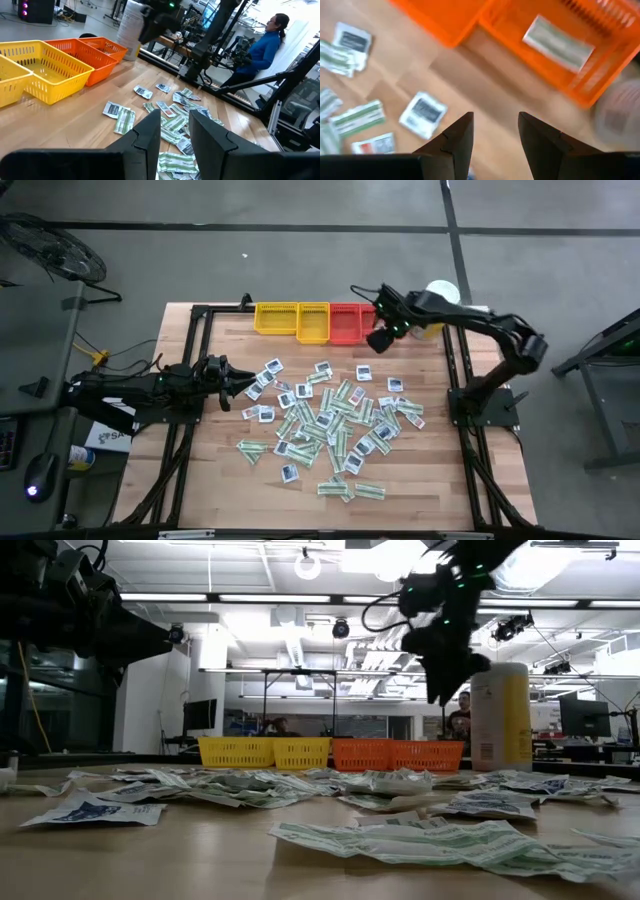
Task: Pick & Place First Aid Supplies
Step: Put the green pad into the right orange bin
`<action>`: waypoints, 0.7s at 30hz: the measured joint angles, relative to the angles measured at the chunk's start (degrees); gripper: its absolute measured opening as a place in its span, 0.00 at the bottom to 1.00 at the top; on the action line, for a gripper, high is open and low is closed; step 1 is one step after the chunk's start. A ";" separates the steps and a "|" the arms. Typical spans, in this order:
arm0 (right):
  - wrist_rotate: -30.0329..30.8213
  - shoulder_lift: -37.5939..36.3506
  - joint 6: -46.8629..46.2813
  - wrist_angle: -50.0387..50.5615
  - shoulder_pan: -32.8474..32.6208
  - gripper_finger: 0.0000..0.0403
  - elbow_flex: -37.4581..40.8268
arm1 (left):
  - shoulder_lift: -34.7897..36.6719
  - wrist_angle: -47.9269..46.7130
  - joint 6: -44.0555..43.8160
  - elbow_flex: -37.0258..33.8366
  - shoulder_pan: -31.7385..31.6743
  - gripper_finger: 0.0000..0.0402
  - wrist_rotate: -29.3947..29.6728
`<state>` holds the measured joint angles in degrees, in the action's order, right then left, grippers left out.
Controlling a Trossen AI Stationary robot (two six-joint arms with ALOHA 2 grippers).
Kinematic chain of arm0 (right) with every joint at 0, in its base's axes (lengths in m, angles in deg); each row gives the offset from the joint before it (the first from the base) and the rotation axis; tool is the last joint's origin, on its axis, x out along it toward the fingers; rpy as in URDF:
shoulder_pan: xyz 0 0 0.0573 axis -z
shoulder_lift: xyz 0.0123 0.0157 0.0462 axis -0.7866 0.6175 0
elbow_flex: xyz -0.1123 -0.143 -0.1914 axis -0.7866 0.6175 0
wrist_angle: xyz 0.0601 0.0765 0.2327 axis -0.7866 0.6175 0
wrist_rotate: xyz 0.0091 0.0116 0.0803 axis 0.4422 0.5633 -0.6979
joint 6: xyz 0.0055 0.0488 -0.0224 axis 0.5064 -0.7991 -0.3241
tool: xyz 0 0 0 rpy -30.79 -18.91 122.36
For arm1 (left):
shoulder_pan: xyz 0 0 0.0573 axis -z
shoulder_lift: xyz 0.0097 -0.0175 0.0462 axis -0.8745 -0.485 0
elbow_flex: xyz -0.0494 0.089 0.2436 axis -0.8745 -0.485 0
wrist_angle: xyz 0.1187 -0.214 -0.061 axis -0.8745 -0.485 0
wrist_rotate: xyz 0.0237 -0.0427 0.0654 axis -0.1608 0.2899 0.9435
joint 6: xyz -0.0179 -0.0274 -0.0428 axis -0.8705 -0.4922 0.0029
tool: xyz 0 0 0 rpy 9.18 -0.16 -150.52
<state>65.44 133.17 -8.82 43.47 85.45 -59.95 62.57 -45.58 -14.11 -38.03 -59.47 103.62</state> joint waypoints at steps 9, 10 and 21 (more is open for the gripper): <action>-1.93 -14.79 -23.23 -6.77 -8.68 0.37 15.21 | 0.02 0.02 0.00 0.00 0.00 0.25 0.01; -2.78 -16.20 -26.30 -8.04 -9.88 0.37 16.96 | 0.01 0.01 0.00 -0.01 0.00 0.25 0.01; -4.98 -26.25 -45.17 -22.45 -22.02 0.37 35.51 | 0.01 0.02 0.00 0.00 0.00 0.25 -0.01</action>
<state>60.46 106.92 -53.99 21.03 63.43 -24.44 62.58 -45.56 -14.11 -38.03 -59.47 103.62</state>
